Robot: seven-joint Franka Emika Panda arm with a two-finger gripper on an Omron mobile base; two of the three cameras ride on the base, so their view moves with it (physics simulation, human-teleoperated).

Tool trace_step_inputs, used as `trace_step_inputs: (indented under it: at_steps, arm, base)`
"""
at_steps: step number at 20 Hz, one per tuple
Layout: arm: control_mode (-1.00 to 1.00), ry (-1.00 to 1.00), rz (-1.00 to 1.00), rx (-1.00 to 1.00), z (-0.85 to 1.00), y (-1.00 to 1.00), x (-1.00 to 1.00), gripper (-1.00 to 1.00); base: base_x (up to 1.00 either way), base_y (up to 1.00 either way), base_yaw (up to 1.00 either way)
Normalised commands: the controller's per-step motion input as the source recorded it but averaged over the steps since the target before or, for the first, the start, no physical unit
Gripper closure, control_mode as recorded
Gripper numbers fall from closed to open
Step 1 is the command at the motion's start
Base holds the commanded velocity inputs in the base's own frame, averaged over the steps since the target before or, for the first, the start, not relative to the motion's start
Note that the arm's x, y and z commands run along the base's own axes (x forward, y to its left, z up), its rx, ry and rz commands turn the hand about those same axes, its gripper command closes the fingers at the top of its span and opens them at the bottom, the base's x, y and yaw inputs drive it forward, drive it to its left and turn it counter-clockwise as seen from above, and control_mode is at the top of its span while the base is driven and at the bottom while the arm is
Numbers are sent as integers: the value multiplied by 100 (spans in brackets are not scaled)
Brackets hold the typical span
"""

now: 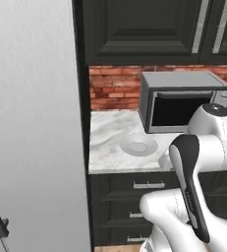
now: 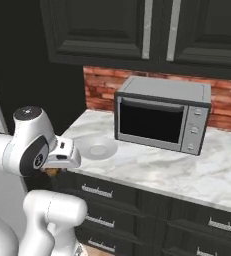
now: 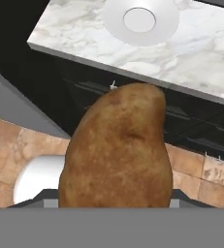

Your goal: Place the potato on the rack of the oven.

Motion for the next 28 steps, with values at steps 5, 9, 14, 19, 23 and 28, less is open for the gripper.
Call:
trace_step_inputs:
  at_steps: [5,9,14,19,23,28]
  arm:
    - [100,0,0,0,0,0,0,100]
    - [100,0,0,0,0,0,0,100]
    - [100,0,0,0,0,0,0,100]
    - [100,0,0,0,0,0,0,100]
    - [100,0,0,0,0,0,0,100]
    - [100,0,0,0,0,0,0,100]
  base:
    - [-96,57,26]
    - [-35,90,0]
    - [35,100,0]
    - [19,100,5]
    - [22,100,33]
    - [43,86,30]
